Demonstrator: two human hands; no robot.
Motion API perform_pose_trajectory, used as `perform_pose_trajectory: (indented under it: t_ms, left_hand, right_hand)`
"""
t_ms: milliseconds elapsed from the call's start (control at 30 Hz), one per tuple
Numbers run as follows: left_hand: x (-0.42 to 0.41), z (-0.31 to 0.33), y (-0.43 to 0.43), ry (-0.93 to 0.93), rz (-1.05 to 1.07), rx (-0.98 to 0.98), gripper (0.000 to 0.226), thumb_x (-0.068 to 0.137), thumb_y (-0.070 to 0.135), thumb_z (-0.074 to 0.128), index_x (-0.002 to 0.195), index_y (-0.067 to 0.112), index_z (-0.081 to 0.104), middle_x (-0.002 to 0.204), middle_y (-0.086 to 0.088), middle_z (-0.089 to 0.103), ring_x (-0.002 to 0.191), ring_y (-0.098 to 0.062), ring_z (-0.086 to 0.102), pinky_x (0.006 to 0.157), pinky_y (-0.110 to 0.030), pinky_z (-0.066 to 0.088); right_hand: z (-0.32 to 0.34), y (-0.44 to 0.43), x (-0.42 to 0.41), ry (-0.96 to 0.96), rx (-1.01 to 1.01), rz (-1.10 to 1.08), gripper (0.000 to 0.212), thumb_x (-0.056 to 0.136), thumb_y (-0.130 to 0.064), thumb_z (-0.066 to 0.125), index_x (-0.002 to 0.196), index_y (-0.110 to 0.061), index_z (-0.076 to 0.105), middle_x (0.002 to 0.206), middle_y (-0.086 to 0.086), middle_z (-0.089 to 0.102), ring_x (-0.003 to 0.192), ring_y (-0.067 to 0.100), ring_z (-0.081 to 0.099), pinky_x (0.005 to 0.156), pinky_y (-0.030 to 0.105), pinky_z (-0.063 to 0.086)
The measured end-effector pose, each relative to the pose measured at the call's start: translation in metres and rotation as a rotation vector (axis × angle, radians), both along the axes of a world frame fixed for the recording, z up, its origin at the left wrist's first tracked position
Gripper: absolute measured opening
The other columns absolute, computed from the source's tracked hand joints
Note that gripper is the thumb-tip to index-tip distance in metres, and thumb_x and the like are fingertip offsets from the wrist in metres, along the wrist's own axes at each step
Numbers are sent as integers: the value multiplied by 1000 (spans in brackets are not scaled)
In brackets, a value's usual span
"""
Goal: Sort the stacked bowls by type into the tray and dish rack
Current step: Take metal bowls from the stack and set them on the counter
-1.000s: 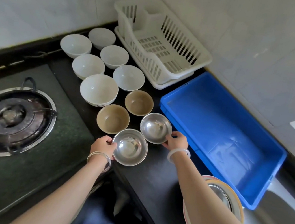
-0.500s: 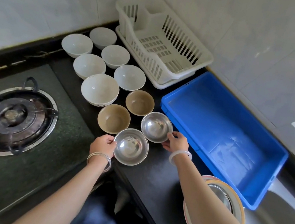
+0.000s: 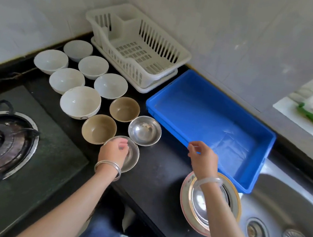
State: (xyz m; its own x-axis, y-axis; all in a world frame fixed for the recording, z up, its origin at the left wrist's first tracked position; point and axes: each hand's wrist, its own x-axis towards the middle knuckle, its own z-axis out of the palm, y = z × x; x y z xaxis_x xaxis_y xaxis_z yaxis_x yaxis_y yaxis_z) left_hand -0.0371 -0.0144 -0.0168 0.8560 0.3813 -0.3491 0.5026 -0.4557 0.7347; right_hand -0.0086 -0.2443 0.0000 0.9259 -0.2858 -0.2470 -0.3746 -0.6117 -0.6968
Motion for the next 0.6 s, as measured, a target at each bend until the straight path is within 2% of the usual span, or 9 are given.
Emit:
perform_pose_trajectory:
  t_ms: [67,100,200,300,367,433,500,600]
  left_hand:
    - [3,2,-28,-6,-103,-44,26,89,13,52,111,13,65,102,-1,69,87,-15,61,73,-21,46]
    - [2,2,-43,-2,-165,-55,25,89,15,52,111,14,64,102,1,70,87,-13,60,74,-22,46]
    - [-1,0,-90,14,-353,-63,24,88,19,56,111,18,64,109,3,69,90,-8,58,77,-22,43]
    - [-7,-3,-132,41,-503,-40,32,86,23,61,118,20,59,118,2,64,103,-12,60,82,-22,42]
    - [-11,-5,-152,60,-595,-25,40,84,26,63,123,20,56,122,1,61,109,-16,59,86,-26,44]
    - [-13,-7,-165,71,-667,-13,41,82,25,66,122,19,55,119,-2,61,107,-18,59,88,-29,46]
    - [-16,-10,-174,80,-710,15,38,82,22,66,118,19,56,116,-3,61,104,-18,59,88,-29,47]
    - [-18,-15,-179,82,-743,65,36,82,17,65,117,18,54,113,-4,62,102,-20,60,91,-35,50]
  right_hand:
    - [4,-30,-20,-27,-93,-95,14,89,-23,55,93,-20,68,93,3,73,91,25,64,72,27,40]
    - [4,-44,-31,-36,-119,-134,13,89,-20,57,95,-18,69,93,6,73,91,27,65,73,28,42]
    - [-2,-83,-67,-40,-221,-213,20,84,-12,63,103,-9,67,101,15,70,96,35,62,84,37,44]
    - [-16,-105,-98,56,-339,-270,44,77,-19,71,118,-9,59,111,20,60,105,38,52,92,40,35]
    - [-25,-110,-111,160,-329,-313,62,74,-30,75,128,-13,51,114,19,55,109,38,49,95,40,33]
    - [-33,-110,-118,229,-285,-345,72,71,-35,77,133,-15,44,117,18,51,109,38,49,95,39,37]
    - [-38,-106,-119,236,-222,-375,71,70,-34,78,130,-16,45,116,16,50,109,36,50,94,38,40]
    - [-41,-102,-118,205,-165,-419,56,71,-28,77,118,-17,49,111,11,52,104,32,53,87,36,44]
